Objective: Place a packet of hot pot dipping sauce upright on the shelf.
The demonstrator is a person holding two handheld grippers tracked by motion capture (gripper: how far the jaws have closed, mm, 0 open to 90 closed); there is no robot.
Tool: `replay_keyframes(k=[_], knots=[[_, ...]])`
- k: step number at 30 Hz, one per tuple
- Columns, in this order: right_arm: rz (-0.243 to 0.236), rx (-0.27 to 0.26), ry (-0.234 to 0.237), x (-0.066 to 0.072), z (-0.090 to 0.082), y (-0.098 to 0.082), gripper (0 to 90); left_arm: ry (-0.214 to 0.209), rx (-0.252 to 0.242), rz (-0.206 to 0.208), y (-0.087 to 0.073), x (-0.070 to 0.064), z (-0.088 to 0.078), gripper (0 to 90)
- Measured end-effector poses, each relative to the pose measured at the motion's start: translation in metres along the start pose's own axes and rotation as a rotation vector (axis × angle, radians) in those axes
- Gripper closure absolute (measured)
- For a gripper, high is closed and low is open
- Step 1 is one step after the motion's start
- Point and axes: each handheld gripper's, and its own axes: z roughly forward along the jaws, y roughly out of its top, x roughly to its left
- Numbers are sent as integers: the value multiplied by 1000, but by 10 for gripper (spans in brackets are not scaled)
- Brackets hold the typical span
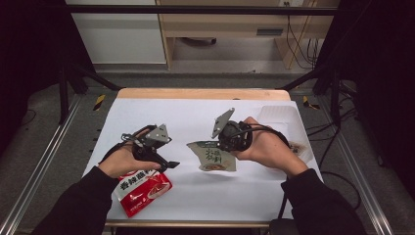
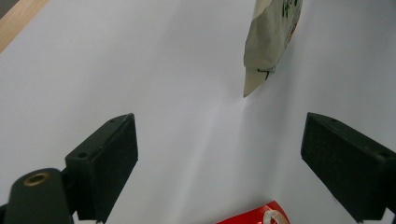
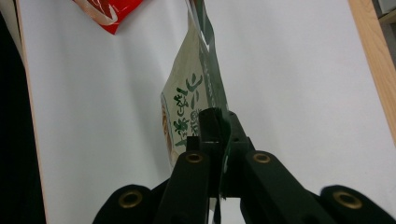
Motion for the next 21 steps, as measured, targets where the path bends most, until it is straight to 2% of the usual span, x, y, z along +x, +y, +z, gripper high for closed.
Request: replay_keyframes(k=[2,10,21], knots=[[-11,0,-9,-2,-4,-1,900,-1,0,-1,0,0,1,107],[5,-17,-17,-7,-14,-5,900,-5,2,-1,-1,-2,2,106],[12,-47,13,-30,-24,-10,900,-7,1,-12,-4,4,3,102]])
